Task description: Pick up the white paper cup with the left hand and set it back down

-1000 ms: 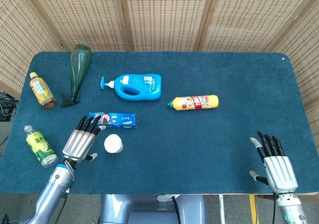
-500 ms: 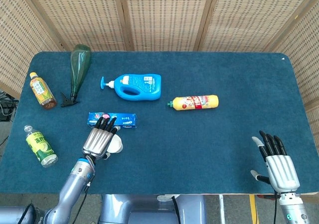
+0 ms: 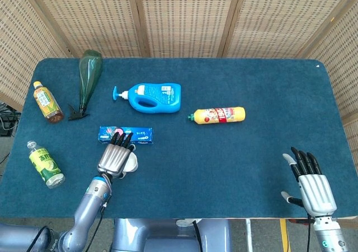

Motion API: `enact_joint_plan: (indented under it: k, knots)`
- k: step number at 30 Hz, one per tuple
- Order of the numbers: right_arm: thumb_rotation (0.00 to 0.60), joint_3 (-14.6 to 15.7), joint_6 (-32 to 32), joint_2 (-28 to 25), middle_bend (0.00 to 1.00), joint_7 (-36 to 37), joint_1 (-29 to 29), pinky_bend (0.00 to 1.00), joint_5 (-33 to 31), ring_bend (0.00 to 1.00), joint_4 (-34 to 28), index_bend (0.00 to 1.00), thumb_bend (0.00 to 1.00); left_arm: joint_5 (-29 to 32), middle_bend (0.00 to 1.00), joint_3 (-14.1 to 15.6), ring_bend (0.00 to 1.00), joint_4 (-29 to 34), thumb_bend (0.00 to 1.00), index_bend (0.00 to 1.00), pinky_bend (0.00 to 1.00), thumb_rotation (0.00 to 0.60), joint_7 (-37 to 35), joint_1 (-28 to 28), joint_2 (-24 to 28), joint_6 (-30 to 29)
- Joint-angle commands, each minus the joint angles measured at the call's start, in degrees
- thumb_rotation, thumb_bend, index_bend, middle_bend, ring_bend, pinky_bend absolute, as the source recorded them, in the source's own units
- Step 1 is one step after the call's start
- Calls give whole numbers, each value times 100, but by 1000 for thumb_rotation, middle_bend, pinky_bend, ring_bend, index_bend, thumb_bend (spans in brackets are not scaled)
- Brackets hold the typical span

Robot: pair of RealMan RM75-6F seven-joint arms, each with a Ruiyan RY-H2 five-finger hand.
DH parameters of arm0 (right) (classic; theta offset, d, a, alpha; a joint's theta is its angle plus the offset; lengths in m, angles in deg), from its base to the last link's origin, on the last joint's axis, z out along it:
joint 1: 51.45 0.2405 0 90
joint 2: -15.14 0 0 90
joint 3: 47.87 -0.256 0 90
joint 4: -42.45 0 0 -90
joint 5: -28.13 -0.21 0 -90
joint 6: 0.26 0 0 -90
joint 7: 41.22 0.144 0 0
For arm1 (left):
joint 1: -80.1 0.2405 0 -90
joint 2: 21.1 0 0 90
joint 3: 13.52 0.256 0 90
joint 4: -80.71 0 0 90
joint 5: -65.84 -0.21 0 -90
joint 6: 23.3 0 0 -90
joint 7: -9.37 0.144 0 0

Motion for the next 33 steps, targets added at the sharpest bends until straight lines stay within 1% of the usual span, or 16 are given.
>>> enact_joint_plan:
  k: [1,6,9,12,15,18,19,22,23,25,28,33]
  knots:
    - [600,-1,-7,-1,0,20,0,15,6,0,1,0,63,24,0,49,0,-14,252,333,0,600,-33,-38,-19,6]
    - [600,-5,-29,-5,0,63,-2,15,20,0,11,0,63,-39,0,137,0,20,259,411,0,600,-169,-67,-29,-30]
    - [600,-3,-23,0,0,58,1,15,21,0,16,0,63,-195,0,173,0,68,261,425,0,600,-368,-45,14,-47]
    - [600,0,-21,5,0,48,1,15,22,0,17,0,63,-403,0,156,0,103,260,420,0,600,-777,31,42,-32]
    - [600,-4,-23,6,0,45,0,15,13,0,12,0,63,-554,0,96,0,144,257,409,0,600,-1457,181,41,60]
    - [600,-1,-15,8,0,52,0,15,1,0,15,0,63,-706,0,99,0,109,256,393,0,600,-2155,378,-24,130]
    - [600,3,-11,12,0,47,1,15,7,0,16,0,63,-806,0,122,0,35,256,392,0,600,-2438,460,-71,160]
    - [600,10,-9,19,0,27,3,15,18,0,15,0,63,-1043,0,166,0,-227,255,393,0,600,-2996,615,-197,215]
    - [600,10,-9,20,0,22,2,15,18,0,14,0,63,-1066,0,174,0,-278,255,394,0,600,-3108,645,-219,239]
    - [600,5,-8,22,0,15,1,15,0,0,14,0,63,-1043,0,160,0,-448,255,400,0,600,-3574,764,-292,363]
    - [600,0,10,30,0,5,7,15,-23,0,21,0,63,-1134,0,193,0,-655,256,399,0,600,-3799,829,-316,435]
    - [600,17,37,48,0,-28,16,15,-12,0,28,0,63,-1174,0,261,0,-784,255,394,0,600,-3868,870,-289,525]
